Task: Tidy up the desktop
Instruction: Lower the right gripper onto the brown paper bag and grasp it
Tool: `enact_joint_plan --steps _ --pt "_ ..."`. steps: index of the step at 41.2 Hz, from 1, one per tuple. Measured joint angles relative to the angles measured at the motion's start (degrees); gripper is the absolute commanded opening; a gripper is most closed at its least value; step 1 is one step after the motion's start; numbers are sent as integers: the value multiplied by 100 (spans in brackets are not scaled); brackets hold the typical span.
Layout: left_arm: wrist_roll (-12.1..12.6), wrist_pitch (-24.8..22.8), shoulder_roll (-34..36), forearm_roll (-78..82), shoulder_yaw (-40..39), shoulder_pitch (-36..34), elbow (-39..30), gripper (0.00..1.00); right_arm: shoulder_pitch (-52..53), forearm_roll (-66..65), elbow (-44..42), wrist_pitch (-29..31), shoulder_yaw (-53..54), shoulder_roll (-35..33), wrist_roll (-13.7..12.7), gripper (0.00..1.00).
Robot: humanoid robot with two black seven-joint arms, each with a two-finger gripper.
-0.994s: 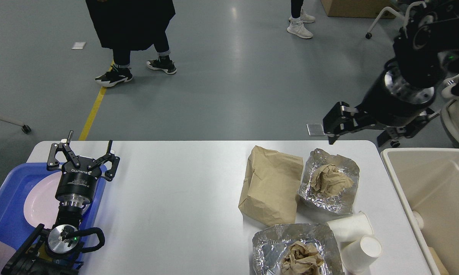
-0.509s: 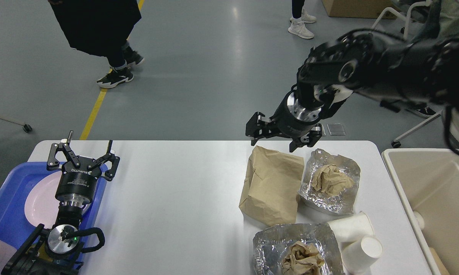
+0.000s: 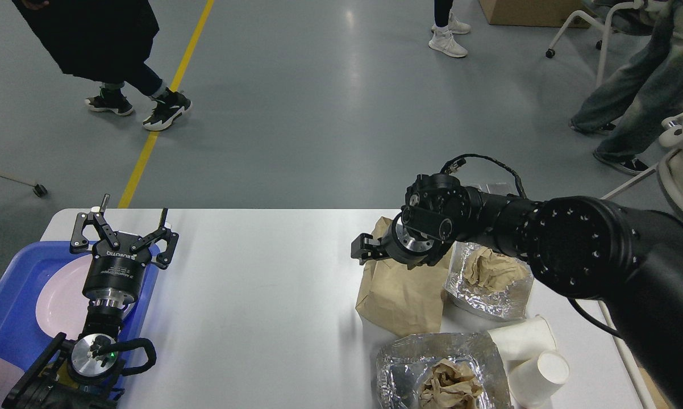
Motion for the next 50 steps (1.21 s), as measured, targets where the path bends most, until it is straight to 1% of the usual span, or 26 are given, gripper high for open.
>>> enact_joint_plan --steps 10,16,23,33,34,36,38,42,45,46,50 --pt "0 0 4 -2 0 0 0 96 -312 -119 0 -489 416 -29 16 100" --pt "0 0 4 -1 0 0 0 96 -476 -122 0 -622 498 -47 16 100" --pt "0 5 4 -2 0 0 0 96 -704 -216 24 -1069 540 -54 43 100" --pt "0 5 4 -1 -1 0 0 96 -824 -288 195 -1445 545 -52 68 99" --pt "0 5 4 -1 -1 0 0 96 -850 -326 215 -1471 545 -52 69 95" --pt "0 5 4 -1 -1 0 0 96 -916 -435 244 -1525 544 -52 69 84" --pt "0 5 4 -1 0 0 0 96 -970 -531 259 -1598 543 -53 68 67" --pt "0 5 4 -1 -1 0 0 96 -1022 -608 282 -1800 548 -58 69 27" --pt "0 5 4 -1 0 0 0 96 -1038 -617 346 -1909 554 -59 69 5" --pt "0 5 4 -1 0 0 0 96 -1040 -618 370 -1930 555 -60 69 0" --pt "0 5 4 -1 0 0 0 96 -1066 -619 452 -1992 568 -63 64 0"
